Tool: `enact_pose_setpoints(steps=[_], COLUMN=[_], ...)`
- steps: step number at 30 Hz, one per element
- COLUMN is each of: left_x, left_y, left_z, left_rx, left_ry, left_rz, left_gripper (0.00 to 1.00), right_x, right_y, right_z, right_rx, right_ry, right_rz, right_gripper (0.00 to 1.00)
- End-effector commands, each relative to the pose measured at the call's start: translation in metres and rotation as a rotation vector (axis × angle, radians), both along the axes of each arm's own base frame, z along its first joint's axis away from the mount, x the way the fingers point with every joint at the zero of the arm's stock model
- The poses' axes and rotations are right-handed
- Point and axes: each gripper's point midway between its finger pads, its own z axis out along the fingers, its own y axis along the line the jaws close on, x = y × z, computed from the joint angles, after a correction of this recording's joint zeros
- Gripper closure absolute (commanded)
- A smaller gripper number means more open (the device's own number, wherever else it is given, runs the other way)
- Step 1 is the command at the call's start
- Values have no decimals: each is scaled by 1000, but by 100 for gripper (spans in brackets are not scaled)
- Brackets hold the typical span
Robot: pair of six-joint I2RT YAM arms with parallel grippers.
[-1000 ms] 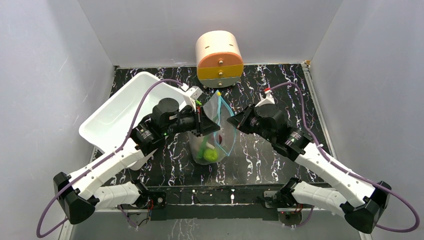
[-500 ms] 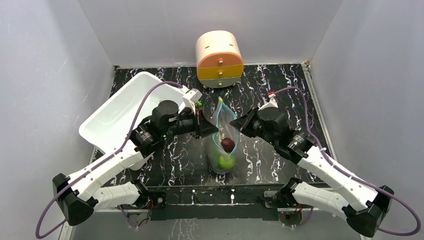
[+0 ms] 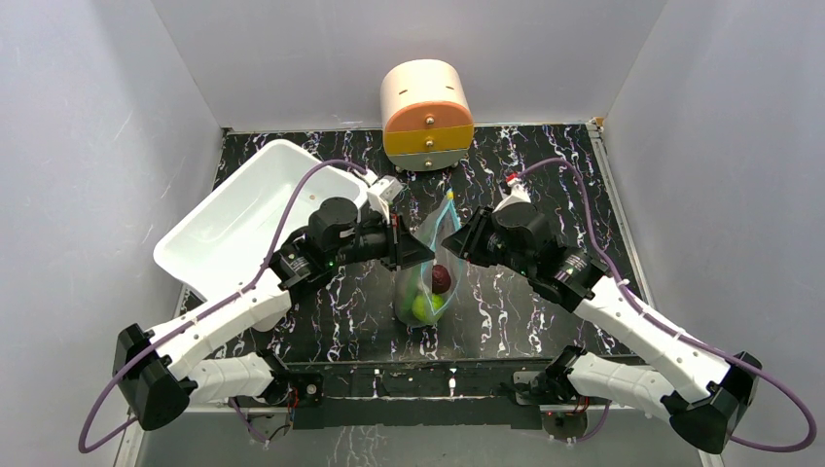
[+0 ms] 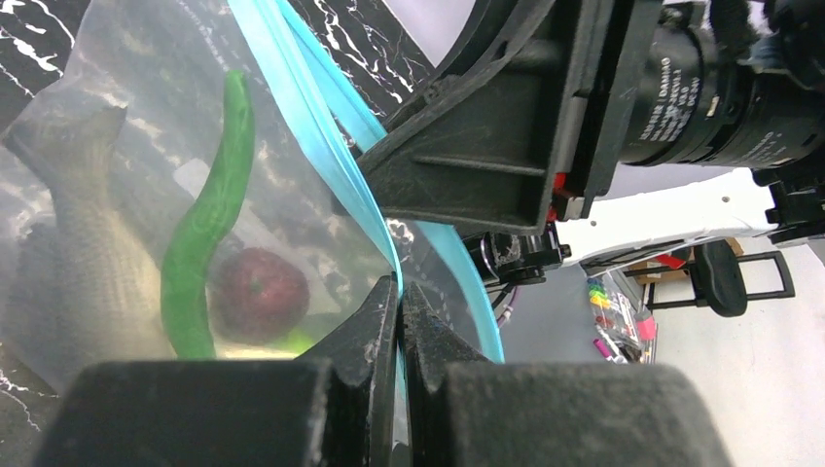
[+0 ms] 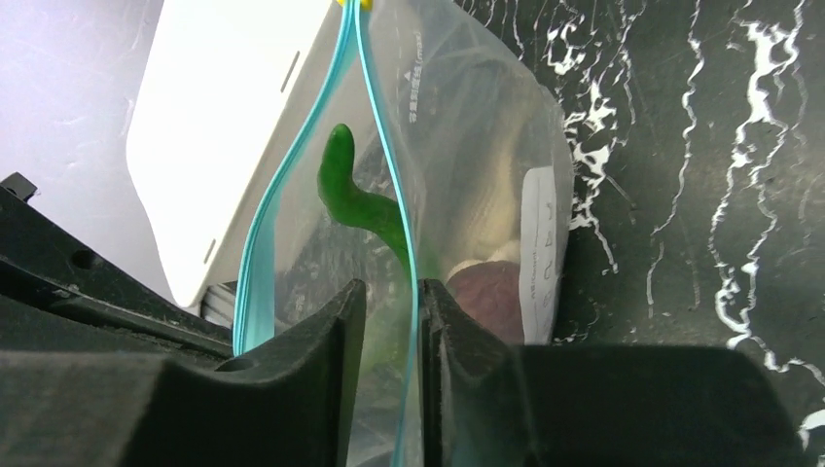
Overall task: Place the food in the zip-top bag and seal the zipper
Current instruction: Adjust the zipper food storage bag at the center of the board.
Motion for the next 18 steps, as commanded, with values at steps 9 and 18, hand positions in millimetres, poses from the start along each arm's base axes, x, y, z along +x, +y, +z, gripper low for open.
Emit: enact_pose_setpoints(steps=[9,18], left_x=[0,3], left_y=[8,8], left_z=[5,14], left_rx=[-41,-58], left_ry=[-84,-93], left_rz=[27,45], left_gripper=[100,100], right_x=[18,45], right_y=[-16,-5], right_z=[68,72], right_rx=[37,25], right_ry=[-162,-176], right_rz=[-106,-168], right_gripper=[51,40])
